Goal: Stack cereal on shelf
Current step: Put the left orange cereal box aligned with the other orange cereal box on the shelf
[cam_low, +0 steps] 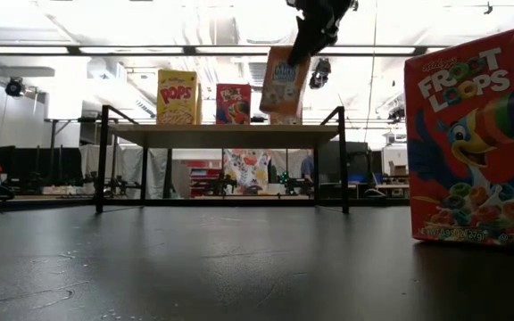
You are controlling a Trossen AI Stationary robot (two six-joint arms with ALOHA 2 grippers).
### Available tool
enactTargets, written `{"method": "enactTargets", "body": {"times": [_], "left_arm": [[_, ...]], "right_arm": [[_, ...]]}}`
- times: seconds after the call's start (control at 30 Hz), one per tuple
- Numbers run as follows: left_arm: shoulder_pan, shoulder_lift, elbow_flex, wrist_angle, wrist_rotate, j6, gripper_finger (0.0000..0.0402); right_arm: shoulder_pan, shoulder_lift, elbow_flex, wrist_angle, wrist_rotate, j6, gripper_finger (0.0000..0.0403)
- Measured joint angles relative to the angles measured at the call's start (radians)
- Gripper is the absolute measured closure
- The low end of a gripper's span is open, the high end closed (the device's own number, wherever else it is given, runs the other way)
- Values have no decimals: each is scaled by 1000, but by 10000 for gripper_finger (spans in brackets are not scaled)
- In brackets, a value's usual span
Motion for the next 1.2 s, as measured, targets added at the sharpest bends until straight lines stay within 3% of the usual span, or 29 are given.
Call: {"method": "enactTargets", "body": {"times": [0.23,0.57,0.87,1.2], "left_arm": [[0,0,0,0,0,0,338],[0,0,0,0,0,0,338],[0,0,-3,8,0,6,338],[1,-9,-194,304,0,132,338]], "right_arm": [[-16,60,55,-56,2,1,247],[-35,96,56,-58,4,-9,190],[-34,48,59,-48,3,-4,188],[17,18,121,-44,-1,18,189]]}}
